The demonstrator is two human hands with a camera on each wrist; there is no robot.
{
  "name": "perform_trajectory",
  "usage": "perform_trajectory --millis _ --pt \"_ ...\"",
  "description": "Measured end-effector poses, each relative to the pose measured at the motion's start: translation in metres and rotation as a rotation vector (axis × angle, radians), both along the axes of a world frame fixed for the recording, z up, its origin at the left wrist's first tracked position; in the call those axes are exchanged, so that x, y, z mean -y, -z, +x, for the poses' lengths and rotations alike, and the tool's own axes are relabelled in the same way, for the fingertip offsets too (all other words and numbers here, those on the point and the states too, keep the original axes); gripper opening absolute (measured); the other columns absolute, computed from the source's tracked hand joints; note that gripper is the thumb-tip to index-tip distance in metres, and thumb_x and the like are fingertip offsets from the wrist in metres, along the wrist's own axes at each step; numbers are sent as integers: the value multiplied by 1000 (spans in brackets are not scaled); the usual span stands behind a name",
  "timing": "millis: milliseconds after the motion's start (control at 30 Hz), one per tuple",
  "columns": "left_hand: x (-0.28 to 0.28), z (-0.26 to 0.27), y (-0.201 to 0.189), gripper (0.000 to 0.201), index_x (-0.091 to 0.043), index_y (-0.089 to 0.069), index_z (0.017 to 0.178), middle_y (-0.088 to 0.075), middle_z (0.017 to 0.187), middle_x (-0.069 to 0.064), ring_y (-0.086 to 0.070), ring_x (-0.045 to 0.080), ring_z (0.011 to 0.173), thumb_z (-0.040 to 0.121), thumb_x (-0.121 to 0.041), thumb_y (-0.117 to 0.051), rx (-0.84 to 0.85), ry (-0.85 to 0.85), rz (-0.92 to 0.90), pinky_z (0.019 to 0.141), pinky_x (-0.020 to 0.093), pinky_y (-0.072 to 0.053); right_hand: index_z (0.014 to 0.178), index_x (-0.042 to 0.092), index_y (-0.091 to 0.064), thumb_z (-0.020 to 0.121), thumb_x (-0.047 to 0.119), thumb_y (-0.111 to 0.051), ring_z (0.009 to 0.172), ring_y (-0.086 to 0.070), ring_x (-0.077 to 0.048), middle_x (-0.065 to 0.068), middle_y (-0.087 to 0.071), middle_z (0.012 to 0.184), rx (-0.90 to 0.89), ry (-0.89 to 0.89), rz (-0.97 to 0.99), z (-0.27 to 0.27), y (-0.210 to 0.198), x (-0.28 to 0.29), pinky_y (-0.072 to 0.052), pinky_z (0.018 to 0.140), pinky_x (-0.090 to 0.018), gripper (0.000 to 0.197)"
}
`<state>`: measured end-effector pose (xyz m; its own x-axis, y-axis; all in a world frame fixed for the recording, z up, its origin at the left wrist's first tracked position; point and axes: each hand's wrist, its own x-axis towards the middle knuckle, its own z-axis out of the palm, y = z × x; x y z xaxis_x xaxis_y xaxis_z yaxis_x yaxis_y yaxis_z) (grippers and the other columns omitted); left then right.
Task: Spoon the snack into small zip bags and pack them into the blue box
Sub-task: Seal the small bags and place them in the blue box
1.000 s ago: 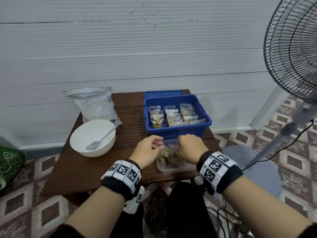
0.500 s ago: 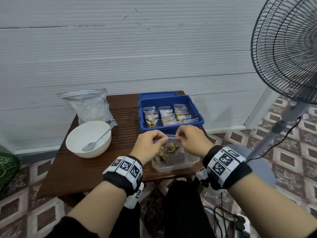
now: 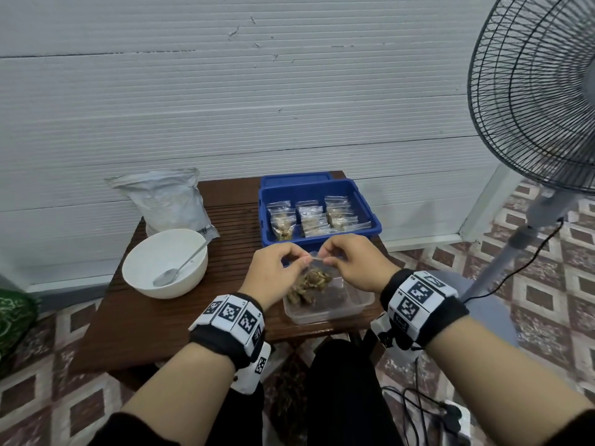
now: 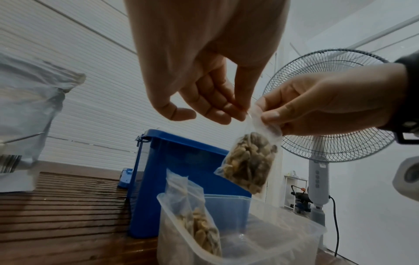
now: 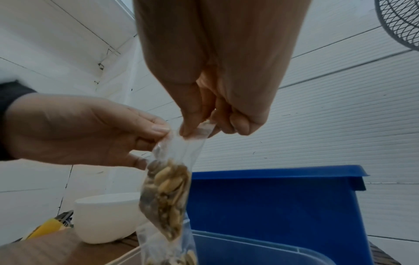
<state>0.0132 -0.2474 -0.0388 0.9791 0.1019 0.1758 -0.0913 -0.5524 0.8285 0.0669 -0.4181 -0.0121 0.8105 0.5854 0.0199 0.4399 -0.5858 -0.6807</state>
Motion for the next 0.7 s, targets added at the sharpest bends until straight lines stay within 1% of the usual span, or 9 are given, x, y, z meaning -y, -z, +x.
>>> perform_trajectory --millis 133,233,300,333,433,500,567,633,700 --pt "-5 0 -2 5 -16 -72 85 -67 80 -11 -56 -10 71 88 -19 -69 -14 -14 -32 63 3 -37 97 7 -68 88 -4 -57 78 -52 7 5 -62 91 13 -45 -28 6 -4 4 -39 69 2 18" --pt "-9 0 -3 6 -20 -72 83 -69 81 -7 -58 -2 74 88 -20 -69 -22 -17 -44 65 5 -39 96 8 -68 87 -7 -56 81 -57 0 3 -66 94 38 -62 -33 8 -4 6 -42 73 -1 22" --pt "-11 1 -4 8 -24 -71 82 -69 80 -8 -57 -4 74 88 -20 -69 -31 -14 -53 67 6 -40 94 9 -68 87 -5 -56 84 -58 -7 2 -66 94 67 -51 -40 10 -3 6 -43 74 -4 20" --pt "-12 1 -5 8 -25 -71 81 -69 80 -9 -57 -6 73 88 -20 -69 -34 -8 -50 67 6 -40 94 10 -67 88 -4 -56 85 -59 -9 0 -65 94 83 -45 -53 11 -3 5 -45 76 -9 18" --pt "-11 2 -11 7 -22 -70 82 -68 79 -9 -55 -11 68 89 -19 -68 -13 0 -18 64 4 -39 97 8 -66 88 -4 -55 90 -60 -15 -5 -66 99 130 -55 -122 12 -8 0 -51 86 -30 18" --pt "-14 5 -16 6 -18 -71 84 -65 77 -12 -53 -13 63 89 -17 -68 9 -7 -17 60 4 -37 101 5 -67 86 -6 -54 94 -61 -19 -8 -67 100 175 -92 -166 16 -17 -5 -50 88 -35 23" --pt "-20 12 -22 5 -19 -71 86 -65 78 -13 -53 -13 63 90 -18 -67 37 -33 -13 60 4 -37 100 6 -70 85 -1 -58 91 -62 -19 -7 -70 96 229 -130 -168 24 -28 -13 -50 82 -33 20" --pt "-29 22 -29 6 -26 -71 86 -67 79 -12 -55 -11 67 90 -22 -67 66 -66 -27 62 5 -37 94 10 -72 88 14 -64 80 -59 -13 0 -68 86 240 -139 -142 36 -42 -22 -45 73 -27 11" --pt "-38 31 -37 8 -32 -69 85 -68 81 -14 -56 -11 71 89 -25 -68 82 -88 -51 64 5 -38 94 11 -73 90 22 -64 79 -56 -9 3 -66 84 250 -132 -153 51 -56 -34 -39 72 -22 15"
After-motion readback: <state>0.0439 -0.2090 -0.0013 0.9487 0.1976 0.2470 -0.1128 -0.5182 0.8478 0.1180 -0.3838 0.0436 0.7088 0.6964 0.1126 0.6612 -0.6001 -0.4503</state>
